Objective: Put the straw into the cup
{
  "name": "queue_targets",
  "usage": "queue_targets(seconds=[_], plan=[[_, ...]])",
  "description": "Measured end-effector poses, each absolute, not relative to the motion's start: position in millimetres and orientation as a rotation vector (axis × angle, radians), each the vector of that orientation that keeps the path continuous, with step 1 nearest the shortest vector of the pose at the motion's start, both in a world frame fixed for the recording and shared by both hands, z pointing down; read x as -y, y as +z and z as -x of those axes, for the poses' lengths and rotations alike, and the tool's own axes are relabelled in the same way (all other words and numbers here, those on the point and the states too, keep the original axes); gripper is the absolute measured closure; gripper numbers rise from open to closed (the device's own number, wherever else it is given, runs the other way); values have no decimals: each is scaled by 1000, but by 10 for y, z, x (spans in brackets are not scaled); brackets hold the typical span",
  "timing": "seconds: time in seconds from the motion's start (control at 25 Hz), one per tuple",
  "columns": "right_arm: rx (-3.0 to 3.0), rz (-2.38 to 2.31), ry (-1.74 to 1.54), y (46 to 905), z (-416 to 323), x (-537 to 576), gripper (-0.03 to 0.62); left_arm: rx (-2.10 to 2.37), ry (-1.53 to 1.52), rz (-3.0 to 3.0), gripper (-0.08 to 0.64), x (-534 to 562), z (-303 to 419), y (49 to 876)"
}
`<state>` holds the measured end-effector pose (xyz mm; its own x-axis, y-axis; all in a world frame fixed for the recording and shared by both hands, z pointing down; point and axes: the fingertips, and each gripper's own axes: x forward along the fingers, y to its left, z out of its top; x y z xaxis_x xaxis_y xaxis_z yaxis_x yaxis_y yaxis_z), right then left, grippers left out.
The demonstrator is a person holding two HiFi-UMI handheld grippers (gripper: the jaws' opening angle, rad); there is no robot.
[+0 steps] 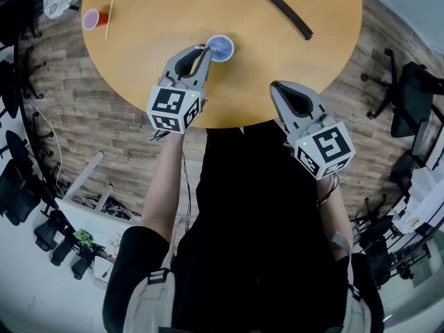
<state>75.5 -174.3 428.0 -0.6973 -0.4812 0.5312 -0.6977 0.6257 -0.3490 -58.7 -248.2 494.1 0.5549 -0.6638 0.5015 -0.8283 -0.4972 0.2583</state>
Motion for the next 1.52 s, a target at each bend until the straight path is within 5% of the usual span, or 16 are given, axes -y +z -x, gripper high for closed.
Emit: queue_targets(seconds=[0.6,1.52], plan=[[2459,-942,775,4276,-735,1704,574,1200,532,-2249,509,2445,637,5154],[2463,-952,774,4255,-708,1714,574,1221,593,-2188,341,2457,738,5279]])
